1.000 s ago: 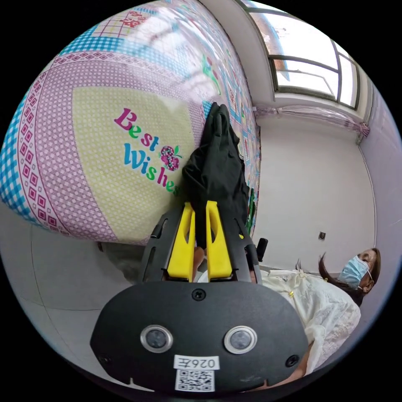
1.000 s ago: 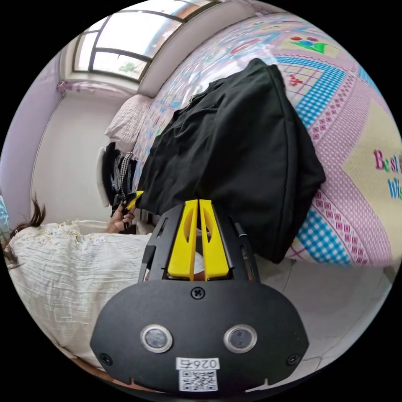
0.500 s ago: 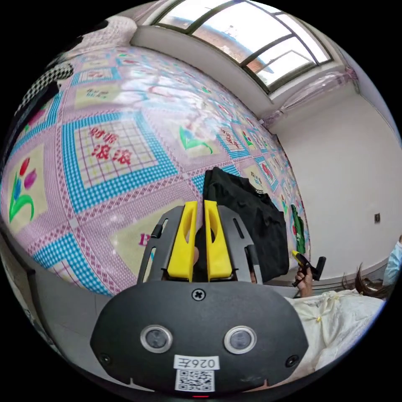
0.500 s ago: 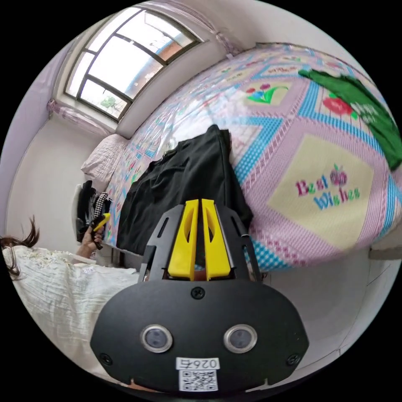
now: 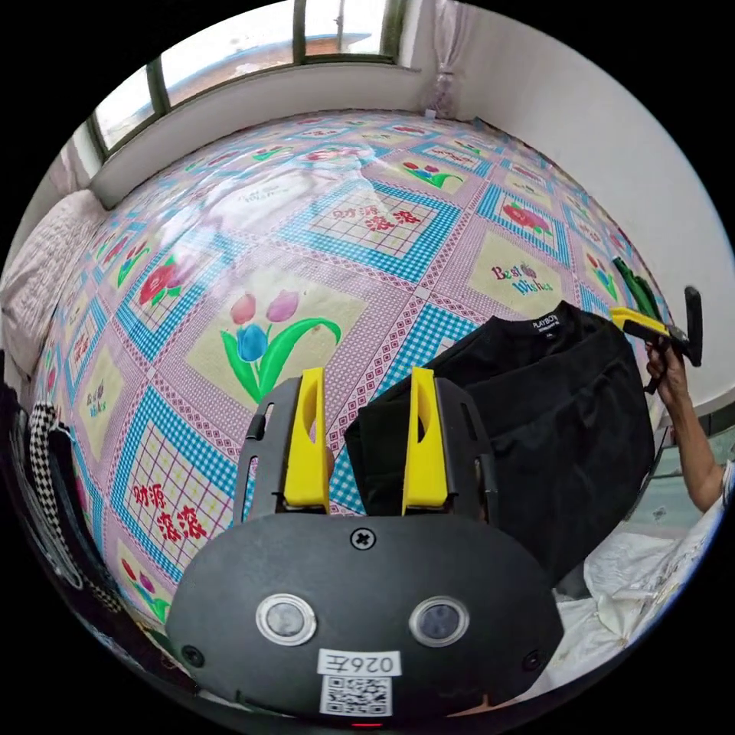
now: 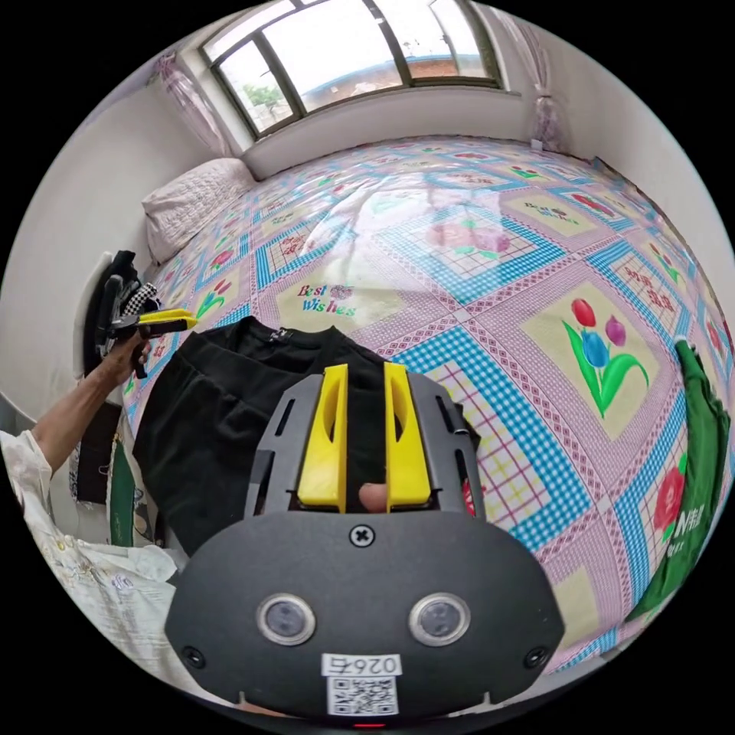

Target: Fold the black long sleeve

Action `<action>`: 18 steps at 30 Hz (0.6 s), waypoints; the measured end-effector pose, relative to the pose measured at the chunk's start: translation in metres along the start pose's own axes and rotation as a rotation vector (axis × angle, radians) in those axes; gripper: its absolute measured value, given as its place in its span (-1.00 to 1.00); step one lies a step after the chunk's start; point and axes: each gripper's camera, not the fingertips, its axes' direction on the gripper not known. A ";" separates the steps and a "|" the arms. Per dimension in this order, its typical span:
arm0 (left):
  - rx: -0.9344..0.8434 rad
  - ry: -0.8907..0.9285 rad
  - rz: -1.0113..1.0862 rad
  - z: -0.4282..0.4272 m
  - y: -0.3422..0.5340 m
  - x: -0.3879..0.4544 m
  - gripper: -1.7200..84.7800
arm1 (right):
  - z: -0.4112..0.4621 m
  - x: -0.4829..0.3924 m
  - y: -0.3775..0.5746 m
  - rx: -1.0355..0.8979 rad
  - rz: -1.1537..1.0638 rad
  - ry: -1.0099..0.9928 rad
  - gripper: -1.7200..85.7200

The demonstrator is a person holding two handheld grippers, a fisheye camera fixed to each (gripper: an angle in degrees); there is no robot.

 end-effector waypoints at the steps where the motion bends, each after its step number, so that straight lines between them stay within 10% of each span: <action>1: -0.016 -0.005 0.021 0.004 -0.004 0.004 -0.59 | 0.010 0.000 -0.006 -0.013 -0.014 0.000 -0.86; 18: -0.199 0.078 0.419 0.022 -0.085 0.070 -0.67 | 0.043 0.020 -0.024 -0.023 -0.065 -0.109 -0.85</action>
